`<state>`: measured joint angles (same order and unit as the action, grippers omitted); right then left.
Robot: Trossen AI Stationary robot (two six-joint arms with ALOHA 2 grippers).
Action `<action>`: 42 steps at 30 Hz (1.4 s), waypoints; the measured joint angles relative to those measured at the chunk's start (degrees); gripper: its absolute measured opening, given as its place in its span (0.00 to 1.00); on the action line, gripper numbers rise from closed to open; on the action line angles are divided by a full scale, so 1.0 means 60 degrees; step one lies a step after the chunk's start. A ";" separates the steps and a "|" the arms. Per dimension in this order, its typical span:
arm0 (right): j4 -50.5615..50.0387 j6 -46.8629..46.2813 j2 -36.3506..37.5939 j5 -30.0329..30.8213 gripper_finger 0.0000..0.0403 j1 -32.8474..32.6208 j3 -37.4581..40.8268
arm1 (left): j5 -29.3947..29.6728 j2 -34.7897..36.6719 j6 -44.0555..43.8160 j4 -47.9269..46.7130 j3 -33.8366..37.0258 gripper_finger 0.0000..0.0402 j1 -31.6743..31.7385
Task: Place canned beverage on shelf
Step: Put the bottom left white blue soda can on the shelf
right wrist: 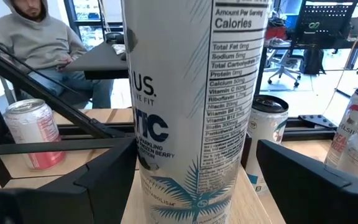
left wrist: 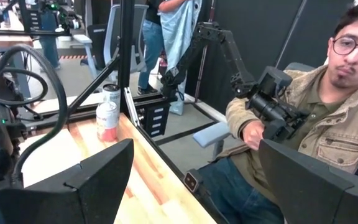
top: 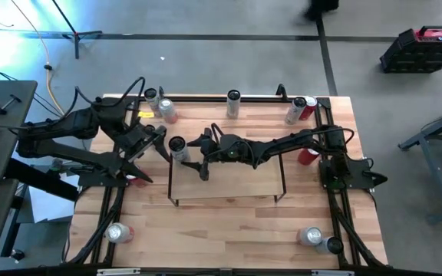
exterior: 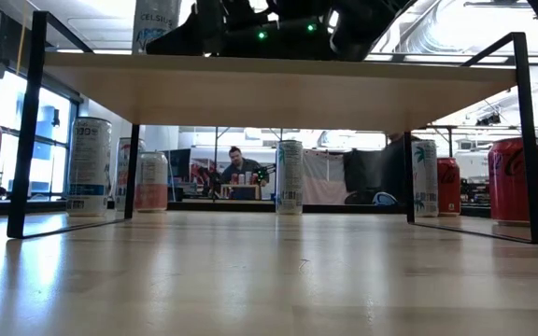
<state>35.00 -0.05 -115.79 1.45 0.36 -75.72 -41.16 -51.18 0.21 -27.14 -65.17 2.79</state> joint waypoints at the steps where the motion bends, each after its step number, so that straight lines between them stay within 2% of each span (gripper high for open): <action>1: 0.0003 0.0000 0.0000 0.0011 0.78 0.0000 0.0000 | 0.0002 -0.0012 0.0000 0.0000 0.0000 0.84 -0.0004; 6: 0.0072 -0.0019 -0.0004 0.0048 0.74 -0.0053 0.0000 | -0.0002 0.0000 0.0000 0.0004 0.0000 0.84 -0.0004; 13: 0.0205 0.0118 -0.0004 0.0955 0.70 -0.0342 0.0000 | -0.0002 0.0003 0.0000 0.0004 0.0000 0.84 -0.0004; 21: 0.0205 0.0084 -0.0001 0.1369 0.70 -0.0558 0.0000 | 0.0000 0.0003 -0.0025 0.0004 0.0000 0.84 -0.0020; 26: 0.0208 0.0077 -0.0004 0.1966 0.70 -0.0680 0.0000 | -0.0002 0.0003 -0.0018 0.0004 0.0000 0.84 -0.0198; 32: 0.0215 -0.0002 0.0000 0.2064 0.70 -0.0792 0.0000 | -0.0002 0.0003 -0.0011 0.0004 0.0000 0.84 -0.0380; 38: 0.0213 0.0051 0.0000 0.2763 0.70 -0.0988 0.0000 | 0.0001 0.0003 -0.0028 0.0004 0.0000 0.84 -0.0412; 42: 0.0204 0.0043 -0.0001 0.2391 0.70 -0.1026 0.0000 | -0.0002 0.0070 -0.0172 0.0007 0.0000 0.84 -0.0408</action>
<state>36.23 0.20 -115.79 15.80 -5.80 -75.72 -41.17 -50.76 -0.82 -27.09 -65.17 0.34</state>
